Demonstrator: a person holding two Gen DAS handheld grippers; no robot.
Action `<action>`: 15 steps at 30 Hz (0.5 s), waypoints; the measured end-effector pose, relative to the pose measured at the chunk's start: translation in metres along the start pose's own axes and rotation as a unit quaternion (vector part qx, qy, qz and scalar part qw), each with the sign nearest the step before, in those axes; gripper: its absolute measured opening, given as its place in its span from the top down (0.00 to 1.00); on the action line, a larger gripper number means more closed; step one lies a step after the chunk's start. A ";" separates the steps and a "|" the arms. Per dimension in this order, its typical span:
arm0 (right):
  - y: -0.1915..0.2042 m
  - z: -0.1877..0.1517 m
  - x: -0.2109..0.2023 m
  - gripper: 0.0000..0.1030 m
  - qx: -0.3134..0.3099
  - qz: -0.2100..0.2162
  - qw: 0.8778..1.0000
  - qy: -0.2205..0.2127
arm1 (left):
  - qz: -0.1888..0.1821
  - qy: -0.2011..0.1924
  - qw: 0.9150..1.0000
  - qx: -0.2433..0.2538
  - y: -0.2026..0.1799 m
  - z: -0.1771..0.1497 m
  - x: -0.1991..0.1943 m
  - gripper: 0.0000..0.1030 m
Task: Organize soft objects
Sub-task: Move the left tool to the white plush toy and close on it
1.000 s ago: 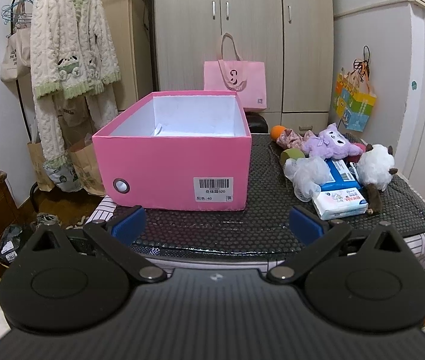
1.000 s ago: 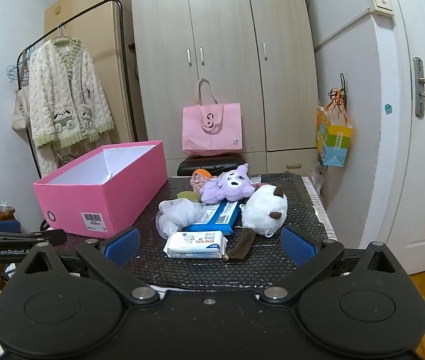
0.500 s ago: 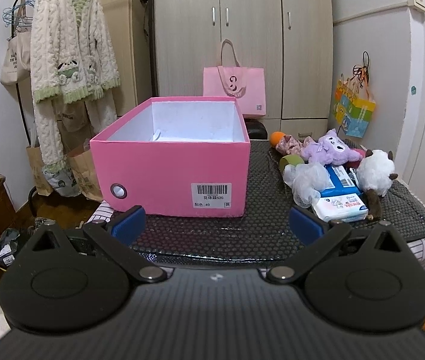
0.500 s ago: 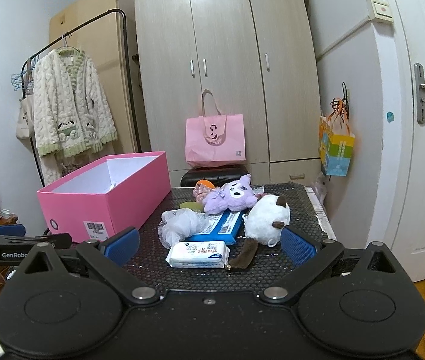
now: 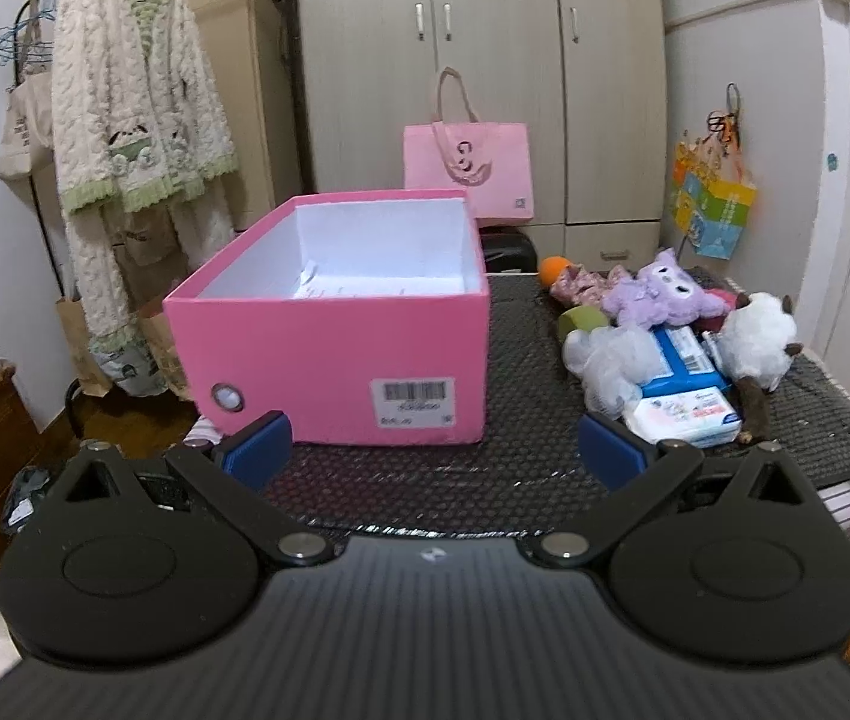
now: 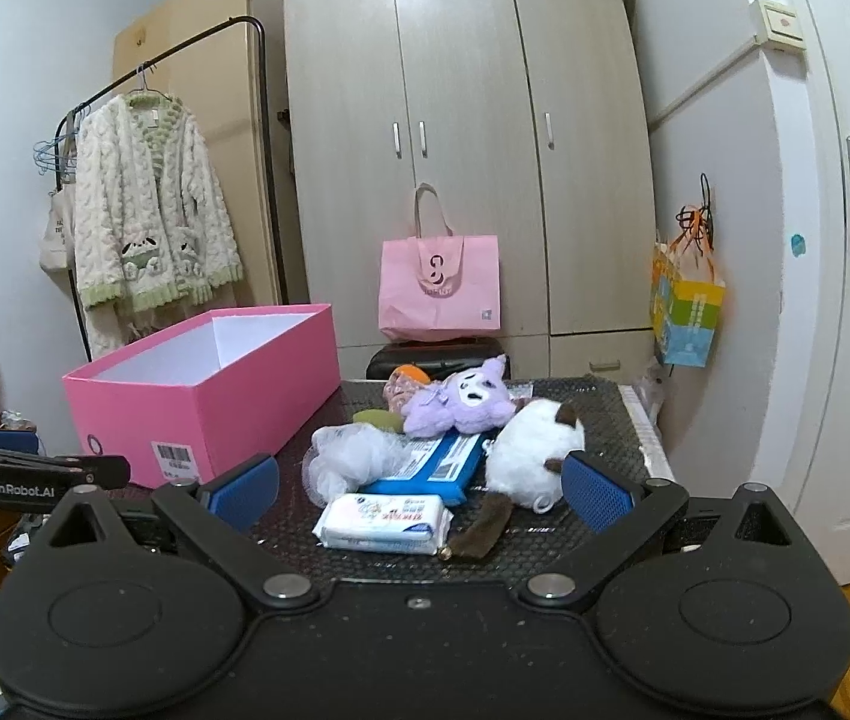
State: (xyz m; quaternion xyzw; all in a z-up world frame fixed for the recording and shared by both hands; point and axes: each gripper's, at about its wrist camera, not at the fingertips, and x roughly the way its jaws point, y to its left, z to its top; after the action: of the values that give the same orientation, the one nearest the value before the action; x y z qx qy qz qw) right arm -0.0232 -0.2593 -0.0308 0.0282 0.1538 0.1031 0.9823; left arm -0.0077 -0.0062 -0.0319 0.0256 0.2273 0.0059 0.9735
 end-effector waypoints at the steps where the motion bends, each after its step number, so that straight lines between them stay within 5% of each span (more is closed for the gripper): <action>1: -0.004 0.001 -0.001 0.01 0.001 0.004 1.000 -0.005 | -0.002 0.000 1.000 -0.001 -0.001 0.001 0.001 0.00; 8: -0.039 0.002 0.009 0.01 0.018 0.017 0.999 -0.020 | -0.034 -0.009 0.998 0.044 -0.028 0.024 0.018 0.00; 15: -0.064 -0.006 0.042 0.01 0.026 0.011 0.999 0.017 | -0.074 -0.013 0.993 0.094 -0.073 0.042 0.056 0.00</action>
State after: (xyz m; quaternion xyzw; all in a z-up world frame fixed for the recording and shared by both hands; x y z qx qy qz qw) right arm 0.0268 -0.3124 -0.0546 0.0542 0.1724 0.1107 0.9773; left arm 0.0611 -0.0797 -0.0226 0.1000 0.2158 -0.0883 0.9673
